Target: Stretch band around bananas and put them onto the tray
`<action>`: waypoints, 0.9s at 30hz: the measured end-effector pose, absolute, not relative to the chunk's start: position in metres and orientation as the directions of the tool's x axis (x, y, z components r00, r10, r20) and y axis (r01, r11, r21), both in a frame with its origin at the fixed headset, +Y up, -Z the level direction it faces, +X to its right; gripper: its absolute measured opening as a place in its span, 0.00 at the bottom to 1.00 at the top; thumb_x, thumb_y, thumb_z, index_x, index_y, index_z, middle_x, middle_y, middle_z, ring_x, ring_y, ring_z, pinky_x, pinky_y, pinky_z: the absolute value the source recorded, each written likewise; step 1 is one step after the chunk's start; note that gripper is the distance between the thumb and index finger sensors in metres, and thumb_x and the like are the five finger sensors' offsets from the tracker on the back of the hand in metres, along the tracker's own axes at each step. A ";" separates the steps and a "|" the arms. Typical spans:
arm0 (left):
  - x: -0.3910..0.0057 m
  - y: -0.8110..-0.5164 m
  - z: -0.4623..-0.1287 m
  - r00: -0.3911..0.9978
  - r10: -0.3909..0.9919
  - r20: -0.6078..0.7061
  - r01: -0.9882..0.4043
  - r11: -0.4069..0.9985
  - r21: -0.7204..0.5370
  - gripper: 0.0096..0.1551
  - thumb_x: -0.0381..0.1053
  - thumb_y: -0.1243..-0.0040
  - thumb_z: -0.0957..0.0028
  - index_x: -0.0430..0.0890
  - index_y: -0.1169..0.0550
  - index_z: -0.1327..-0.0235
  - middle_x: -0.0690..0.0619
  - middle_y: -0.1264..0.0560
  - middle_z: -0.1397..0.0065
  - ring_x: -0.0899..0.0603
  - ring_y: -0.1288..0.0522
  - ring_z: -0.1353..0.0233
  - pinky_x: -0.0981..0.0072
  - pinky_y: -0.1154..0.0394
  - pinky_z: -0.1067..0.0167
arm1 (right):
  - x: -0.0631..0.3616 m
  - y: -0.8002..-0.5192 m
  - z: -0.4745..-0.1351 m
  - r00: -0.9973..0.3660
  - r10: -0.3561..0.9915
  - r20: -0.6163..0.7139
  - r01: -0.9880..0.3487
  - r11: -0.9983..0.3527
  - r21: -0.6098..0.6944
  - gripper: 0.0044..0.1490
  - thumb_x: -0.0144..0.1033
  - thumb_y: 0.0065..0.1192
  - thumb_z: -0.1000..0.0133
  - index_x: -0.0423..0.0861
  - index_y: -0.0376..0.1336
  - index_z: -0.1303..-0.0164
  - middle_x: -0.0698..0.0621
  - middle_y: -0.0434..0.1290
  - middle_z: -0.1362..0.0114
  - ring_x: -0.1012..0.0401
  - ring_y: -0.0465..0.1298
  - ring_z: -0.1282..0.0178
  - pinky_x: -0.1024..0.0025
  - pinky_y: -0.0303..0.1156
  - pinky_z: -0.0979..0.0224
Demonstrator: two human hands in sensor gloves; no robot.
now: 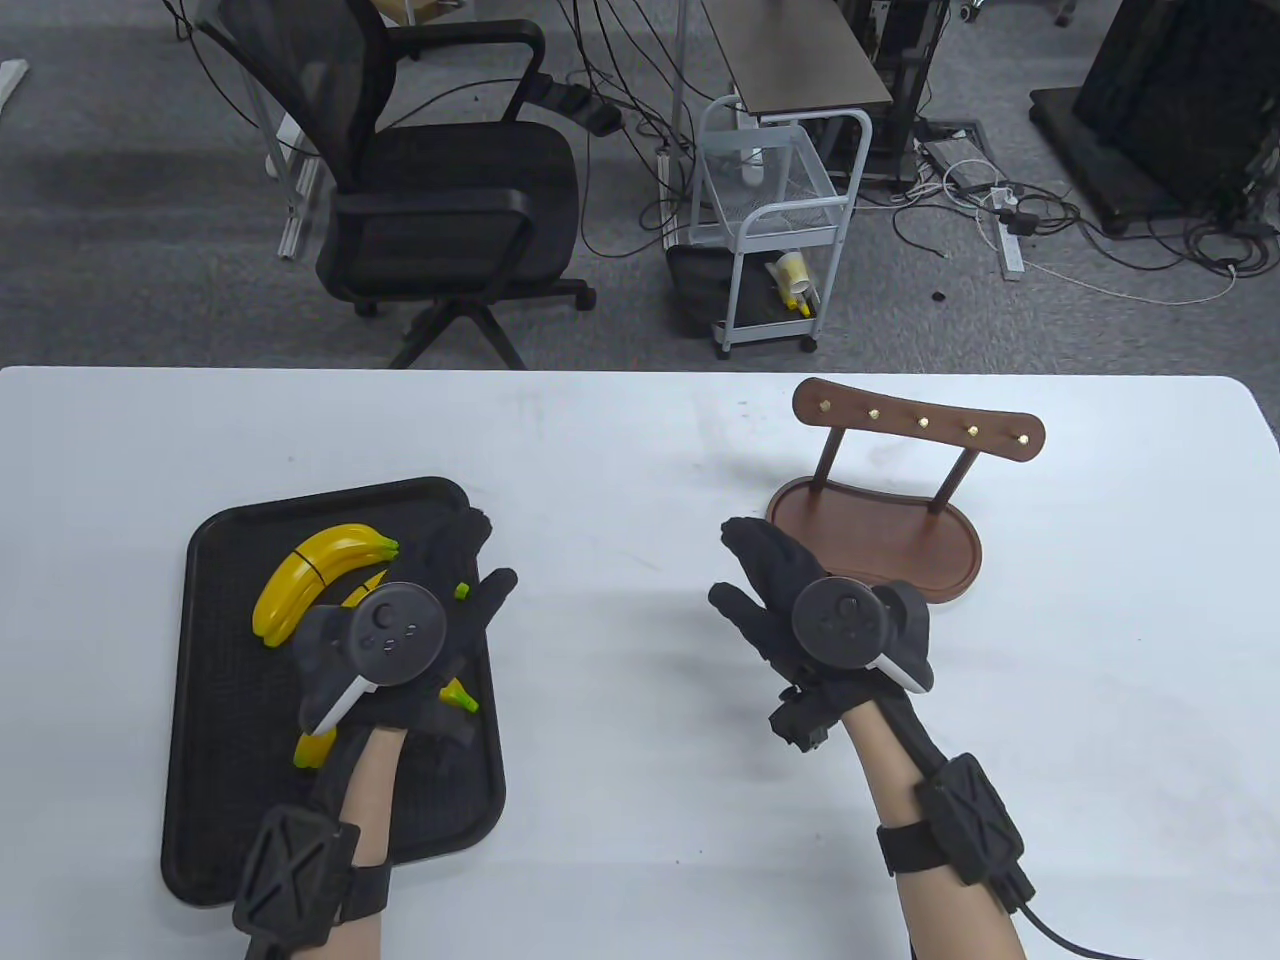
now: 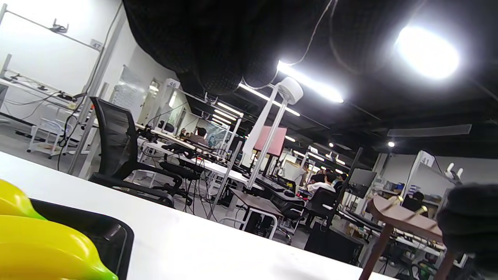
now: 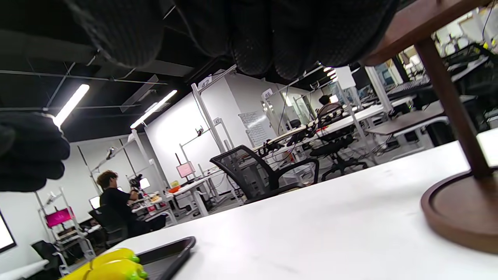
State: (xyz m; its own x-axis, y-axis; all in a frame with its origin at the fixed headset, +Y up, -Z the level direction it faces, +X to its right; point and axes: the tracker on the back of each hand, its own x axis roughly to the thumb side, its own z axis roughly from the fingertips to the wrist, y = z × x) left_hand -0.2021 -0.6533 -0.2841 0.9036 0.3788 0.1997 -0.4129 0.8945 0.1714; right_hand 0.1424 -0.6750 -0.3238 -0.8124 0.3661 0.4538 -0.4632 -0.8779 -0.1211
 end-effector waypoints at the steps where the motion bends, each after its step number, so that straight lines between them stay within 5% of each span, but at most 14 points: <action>1: -0.199 -0.655 -0.285 0.904 0.377 0.202 -0.411 0.896 0.169 0.35 0.64 0.46 0.36 0.53 0.37 0.18 0.51 0.33 0.14 0.37 0.29 0.18 0.40 0.35 0.23 | 0.142 -0.675 -0.323 -0.826 0.341 0.449 -0.440 -0.888 -0.134 0.44 0.52 0.55 0.37 0.41 0.52 0.16 0.37 0.60 0.16 0.38 0.65 0.21 0.40 0.67 0.29; 14: -0.175 -0.686 -0.302 0.973 0.192 0.130 -0.209 0.969 0.133 0.40 0.68 0.66 0.36 0.55 0.51 0.12 0.49 0.51 0.05 0.33 0.51 0.08 0.29 0.51 0.21 | 0.131 -0.687 -0.322 -0.951 0.002 0.310 -0.085 -0.963 -0.256 0.51 0.64 0.41 0.37 0.43 0.43 0.11 0.34 0.48 0.10 0.34 0.46 0.14 0.28 0.53 0.26; 19: -0.174 -0.690 -0.304 0.980 0.163 0.110 -0.175 0.979 0.107 0.42 0.69 0.70 0.39 0.56 0.52 0.12 0.49 0.55 0.05 0.32 0.56 0.08 0.27 0.55 0.22 | 0.130 -0.694 -0.324 -0.953 -0.020 0.303 -0.048 -0.975 -0.215 0.54 0.67 0.33 0.37 0.44 0.36 0.09 0.33 0.39 0.09 0.33 0.37 0.15 0.24 0.48 0.27; 27: -0.174 -0.690 -0.304 0.978 0.173 0.114 -0.185 0.977 0.102 0.42 0.70 0.68 0.39 0.56 0.50 0.12 0.48 0.54 0.05 0.32 0.55 0.08 0.27 0.54 0.22 | 0.129 -0.697 -0.324 -0.953 -0.004 0.304 -0.058 -0.980 -0.192 0.54 0.67 0.32 0.37 0.43 0.36 0.09 0.33 0.38 0.09 0.33 0.36 0.15 0.24 0.48 0.27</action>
